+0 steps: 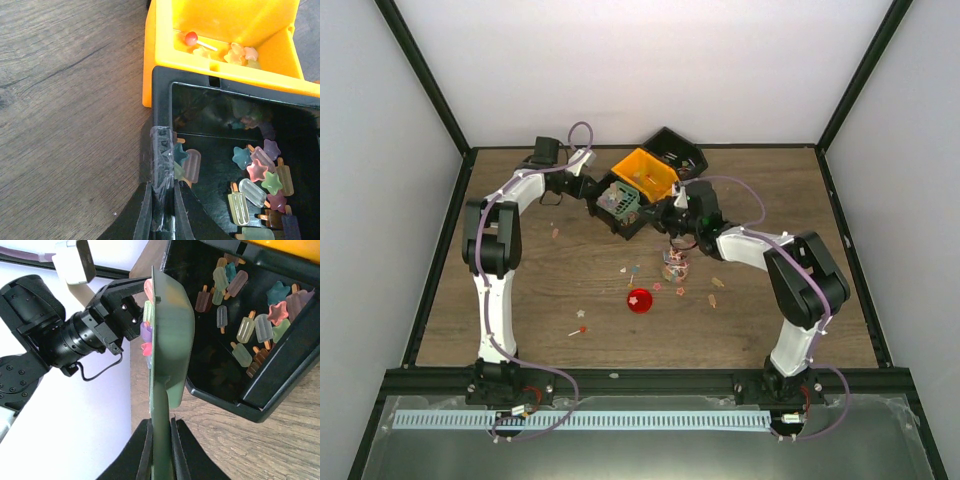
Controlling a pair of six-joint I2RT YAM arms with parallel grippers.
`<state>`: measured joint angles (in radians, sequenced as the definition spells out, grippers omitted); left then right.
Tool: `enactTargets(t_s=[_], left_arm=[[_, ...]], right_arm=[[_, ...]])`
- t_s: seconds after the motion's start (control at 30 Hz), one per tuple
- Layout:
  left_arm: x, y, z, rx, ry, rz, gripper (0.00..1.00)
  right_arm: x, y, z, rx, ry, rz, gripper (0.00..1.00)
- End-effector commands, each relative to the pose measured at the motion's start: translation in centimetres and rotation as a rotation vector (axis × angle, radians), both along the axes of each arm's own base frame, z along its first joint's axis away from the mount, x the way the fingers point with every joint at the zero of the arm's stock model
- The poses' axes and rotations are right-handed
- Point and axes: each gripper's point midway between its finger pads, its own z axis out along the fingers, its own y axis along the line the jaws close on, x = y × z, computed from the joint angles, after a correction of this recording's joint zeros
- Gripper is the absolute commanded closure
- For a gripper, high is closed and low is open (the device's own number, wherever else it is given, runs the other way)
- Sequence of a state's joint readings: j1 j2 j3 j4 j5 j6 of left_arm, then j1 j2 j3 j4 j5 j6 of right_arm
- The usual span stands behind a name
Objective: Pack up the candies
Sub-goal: Scoop the fake candies from the storage box.
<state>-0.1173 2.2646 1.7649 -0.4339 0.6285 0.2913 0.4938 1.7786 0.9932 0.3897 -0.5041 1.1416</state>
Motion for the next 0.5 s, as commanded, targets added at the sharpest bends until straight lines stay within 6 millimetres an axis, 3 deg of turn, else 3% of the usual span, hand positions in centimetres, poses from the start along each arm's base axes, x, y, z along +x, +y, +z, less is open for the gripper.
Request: enactTargets(t_s=[0.0,0.23,0.47], left_arm=[[-0.6,1.2,-3.8,0.055,0.082,0.047,0.96],[-0.5,1.4,-3.8,0.059,0.083,0.052,0.96],[-0.4,1.5,-4.0,0.048,0.096,0.067,0.96]], right_arm=[[0.2,0.5,3.1,0.066,-0.074,0.034,0.99],[-0.1,0.6,5.3,0.121,-0.091,0.050,0.99],[-0.6,-1.0,7.1,0.183,-0.110,0.046,0.99]])
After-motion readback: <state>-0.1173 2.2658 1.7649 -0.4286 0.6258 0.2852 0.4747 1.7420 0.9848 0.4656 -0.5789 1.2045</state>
